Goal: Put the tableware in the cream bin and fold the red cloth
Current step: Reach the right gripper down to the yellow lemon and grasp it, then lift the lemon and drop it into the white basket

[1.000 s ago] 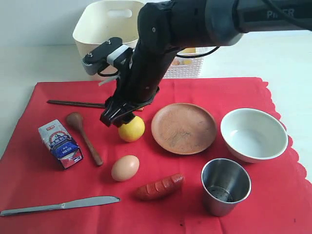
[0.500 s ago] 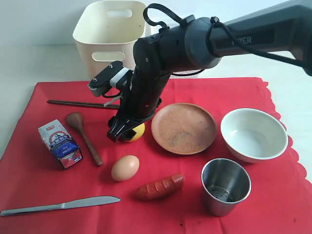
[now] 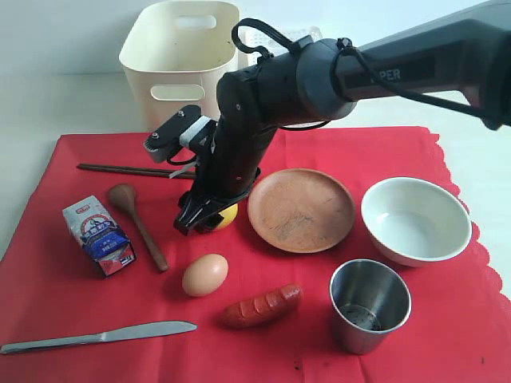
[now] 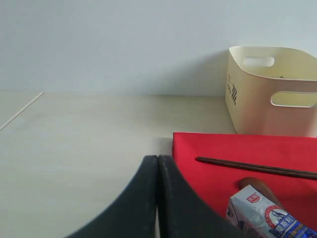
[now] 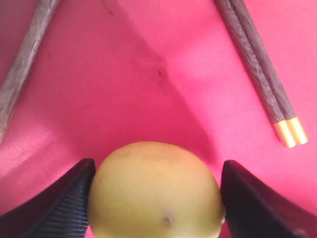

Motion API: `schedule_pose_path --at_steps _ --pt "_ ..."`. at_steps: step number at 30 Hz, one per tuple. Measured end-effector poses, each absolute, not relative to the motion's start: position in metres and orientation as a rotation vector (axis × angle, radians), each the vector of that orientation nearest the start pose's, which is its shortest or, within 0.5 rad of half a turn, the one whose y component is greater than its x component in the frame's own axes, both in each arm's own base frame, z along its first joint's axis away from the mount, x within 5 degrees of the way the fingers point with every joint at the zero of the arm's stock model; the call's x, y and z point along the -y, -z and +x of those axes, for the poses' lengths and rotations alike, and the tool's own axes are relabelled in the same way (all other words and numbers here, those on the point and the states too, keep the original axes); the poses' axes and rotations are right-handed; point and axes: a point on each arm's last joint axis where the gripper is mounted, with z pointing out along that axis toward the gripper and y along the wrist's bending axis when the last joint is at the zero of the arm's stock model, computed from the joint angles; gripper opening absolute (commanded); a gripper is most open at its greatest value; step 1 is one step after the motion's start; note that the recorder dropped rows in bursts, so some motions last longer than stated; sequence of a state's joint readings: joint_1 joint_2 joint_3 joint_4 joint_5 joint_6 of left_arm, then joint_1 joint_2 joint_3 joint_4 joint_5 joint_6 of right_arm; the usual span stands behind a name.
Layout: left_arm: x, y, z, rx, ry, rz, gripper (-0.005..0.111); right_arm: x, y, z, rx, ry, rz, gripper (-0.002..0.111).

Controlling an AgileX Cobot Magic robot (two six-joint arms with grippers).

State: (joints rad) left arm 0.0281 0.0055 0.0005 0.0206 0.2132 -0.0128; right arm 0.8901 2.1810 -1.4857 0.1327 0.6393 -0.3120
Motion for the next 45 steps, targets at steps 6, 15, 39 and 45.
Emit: schedule_pose_path --at_steps 6,15,39,45 --pt "-0.002 -0.193 0.056 -1.703 -0.030 -0.021 0.000 -0.347 -0.121 0.272 -2.422 -0.264 -1.498 0.025" --pt "-0.002 -0.193 0.056 -1.703 -0.030 -0.021 0.000 -0.348 -0.122 0.273 -2.411 -0.268 -1.490 0.016" --pt "-0.002 -0.193 0.056 -1.703 -0.030 -0.021 0.000 -0.342 -0.188 0.275 -2.200 -0.235 -1.468 0.016" --pt "-0.002 -0.193 0.056 -1.703 -0.030 -0.021 0.000 -0.327 -0.225 0.286 -2.072 -0.077 -1.411 0.011"
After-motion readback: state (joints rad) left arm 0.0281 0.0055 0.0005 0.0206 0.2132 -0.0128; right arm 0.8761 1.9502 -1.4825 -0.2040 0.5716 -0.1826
